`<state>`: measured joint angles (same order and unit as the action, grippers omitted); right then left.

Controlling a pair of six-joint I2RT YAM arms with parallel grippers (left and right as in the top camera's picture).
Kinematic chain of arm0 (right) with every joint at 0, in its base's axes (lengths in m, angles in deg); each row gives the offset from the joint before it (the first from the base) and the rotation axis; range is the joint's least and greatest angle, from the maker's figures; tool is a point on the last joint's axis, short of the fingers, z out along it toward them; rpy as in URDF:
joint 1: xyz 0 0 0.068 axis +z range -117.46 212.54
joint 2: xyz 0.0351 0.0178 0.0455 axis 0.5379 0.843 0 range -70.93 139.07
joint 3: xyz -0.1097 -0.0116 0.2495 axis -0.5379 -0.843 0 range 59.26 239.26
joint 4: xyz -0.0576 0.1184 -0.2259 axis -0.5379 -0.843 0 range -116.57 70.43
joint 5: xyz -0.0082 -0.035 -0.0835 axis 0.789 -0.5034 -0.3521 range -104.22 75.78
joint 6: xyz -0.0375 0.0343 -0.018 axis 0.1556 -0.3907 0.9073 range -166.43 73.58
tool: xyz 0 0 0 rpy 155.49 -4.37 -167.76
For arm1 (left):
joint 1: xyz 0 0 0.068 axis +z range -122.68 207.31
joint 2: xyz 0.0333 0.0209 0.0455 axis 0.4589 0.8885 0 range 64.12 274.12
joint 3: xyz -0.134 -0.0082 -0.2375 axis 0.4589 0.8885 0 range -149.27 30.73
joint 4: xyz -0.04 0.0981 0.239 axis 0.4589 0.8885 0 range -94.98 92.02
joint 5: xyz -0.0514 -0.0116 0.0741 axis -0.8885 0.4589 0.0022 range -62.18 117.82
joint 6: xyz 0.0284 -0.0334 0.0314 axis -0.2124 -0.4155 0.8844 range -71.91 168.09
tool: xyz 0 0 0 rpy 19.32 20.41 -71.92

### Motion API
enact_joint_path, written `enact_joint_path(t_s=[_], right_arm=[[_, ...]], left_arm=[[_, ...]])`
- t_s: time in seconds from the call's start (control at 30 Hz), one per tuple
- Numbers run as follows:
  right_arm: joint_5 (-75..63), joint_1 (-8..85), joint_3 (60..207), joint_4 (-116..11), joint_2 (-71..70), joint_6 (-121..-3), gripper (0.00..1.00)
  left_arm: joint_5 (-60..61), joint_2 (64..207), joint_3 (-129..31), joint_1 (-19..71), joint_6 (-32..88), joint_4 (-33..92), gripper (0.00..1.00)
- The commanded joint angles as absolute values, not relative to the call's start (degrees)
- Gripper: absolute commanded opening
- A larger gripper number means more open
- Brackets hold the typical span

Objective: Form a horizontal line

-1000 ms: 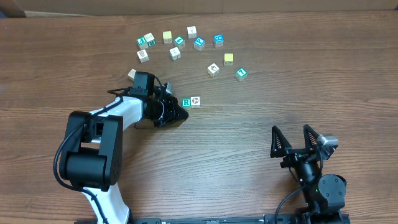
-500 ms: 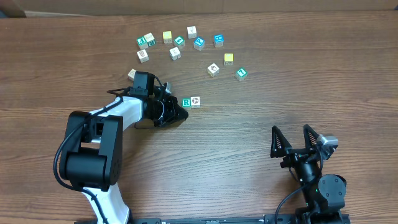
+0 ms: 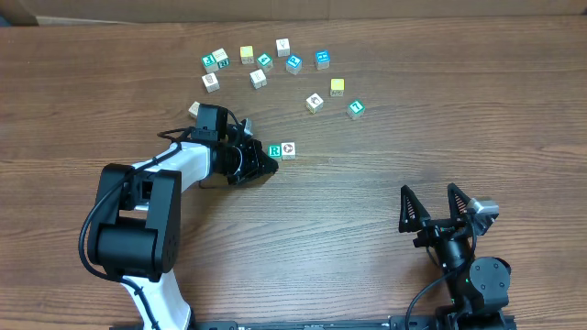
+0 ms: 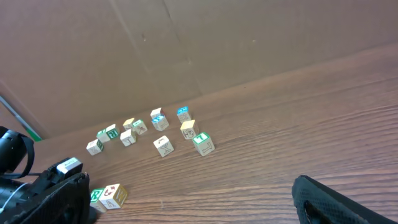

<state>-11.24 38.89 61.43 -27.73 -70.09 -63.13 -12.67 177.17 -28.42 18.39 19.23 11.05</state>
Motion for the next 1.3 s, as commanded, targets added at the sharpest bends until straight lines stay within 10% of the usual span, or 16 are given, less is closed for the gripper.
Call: enact_joint_path(t_s=[0.0,1.27], right_arm=[[-11.1,38.5,61.2,-27.3,-70.8,-63.3,1.0],[-11.1,38.5,61.2,-27.3,-70.8,-63.3,1.0]], left_arm=[[-13.7,176.9,-28.1,18.2,18.2,10.8,0.04],[-17.5,176.9,-28.1,17.9,17.0,9.8,0.04]])
